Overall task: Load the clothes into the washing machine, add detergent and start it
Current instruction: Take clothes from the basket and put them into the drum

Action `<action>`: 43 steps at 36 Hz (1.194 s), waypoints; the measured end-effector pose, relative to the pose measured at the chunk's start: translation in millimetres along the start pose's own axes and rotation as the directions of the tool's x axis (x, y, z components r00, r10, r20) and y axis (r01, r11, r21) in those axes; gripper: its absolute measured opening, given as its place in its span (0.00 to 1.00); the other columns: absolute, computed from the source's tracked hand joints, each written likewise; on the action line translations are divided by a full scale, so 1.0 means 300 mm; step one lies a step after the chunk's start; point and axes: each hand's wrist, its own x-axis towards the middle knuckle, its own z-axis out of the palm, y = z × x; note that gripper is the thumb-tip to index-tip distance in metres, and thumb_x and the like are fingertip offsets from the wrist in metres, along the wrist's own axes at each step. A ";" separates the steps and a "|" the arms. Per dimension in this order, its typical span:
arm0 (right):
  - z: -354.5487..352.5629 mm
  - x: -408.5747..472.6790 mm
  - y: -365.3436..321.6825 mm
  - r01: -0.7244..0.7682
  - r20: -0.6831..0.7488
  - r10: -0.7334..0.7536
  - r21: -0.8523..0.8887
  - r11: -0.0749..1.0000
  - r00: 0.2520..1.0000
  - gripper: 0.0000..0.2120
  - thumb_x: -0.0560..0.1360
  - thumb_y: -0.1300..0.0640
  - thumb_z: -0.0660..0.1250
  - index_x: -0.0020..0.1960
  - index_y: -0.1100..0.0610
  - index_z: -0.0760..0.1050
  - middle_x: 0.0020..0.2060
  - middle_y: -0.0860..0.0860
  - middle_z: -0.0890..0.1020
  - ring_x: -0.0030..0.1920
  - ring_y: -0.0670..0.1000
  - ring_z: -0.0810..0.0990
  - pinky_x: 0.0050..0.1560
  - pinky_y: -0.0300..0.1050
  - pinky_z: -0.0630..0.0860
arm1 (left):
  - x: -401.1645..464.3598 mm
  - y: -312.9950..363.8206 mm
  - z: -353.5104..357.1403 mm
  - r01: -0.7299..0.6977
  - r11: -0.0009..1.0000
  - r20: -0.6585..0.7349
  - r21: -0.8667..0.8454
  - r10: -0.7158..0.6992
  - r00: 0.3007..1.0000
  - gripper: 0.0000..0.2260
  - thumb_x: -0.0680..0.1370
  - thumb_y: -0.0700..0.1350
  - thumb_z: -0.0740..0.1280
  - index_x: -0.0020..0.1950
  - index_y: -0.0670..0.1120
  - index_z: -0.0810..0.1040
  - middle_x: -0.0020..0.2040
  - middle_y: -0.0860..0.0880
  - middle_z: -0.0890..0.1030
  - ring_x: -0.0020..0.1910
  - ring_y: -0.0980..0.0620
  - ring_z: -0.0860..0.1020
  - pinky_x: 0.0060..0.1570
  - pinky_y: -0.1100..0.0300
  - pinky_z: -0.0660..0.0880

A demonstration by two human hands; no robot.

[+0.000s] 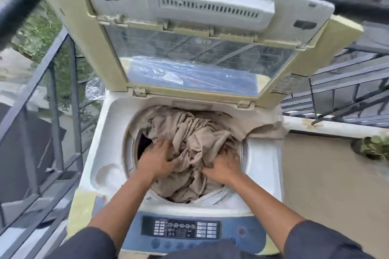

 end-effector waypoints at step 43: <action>0.179 0.242 0.016 -0.066 0.294 0.203 -0.417 0.907 0.934 0.46 0.78 0.36 0.63 0.83 0.42 0.36 0.83 0.59 0.40 0.81 0.69 0.50 0.77 0.69 0.53 | 0.196 0.024 0.191 -0.037 0.868 0.457 0.495 -0.224 0.861 0.28 0.81 0.58 0.56 0.82 0.54 0.65 0.85 0.46 0.57 0.84 0.39 0.52 0.77 0.35 0.60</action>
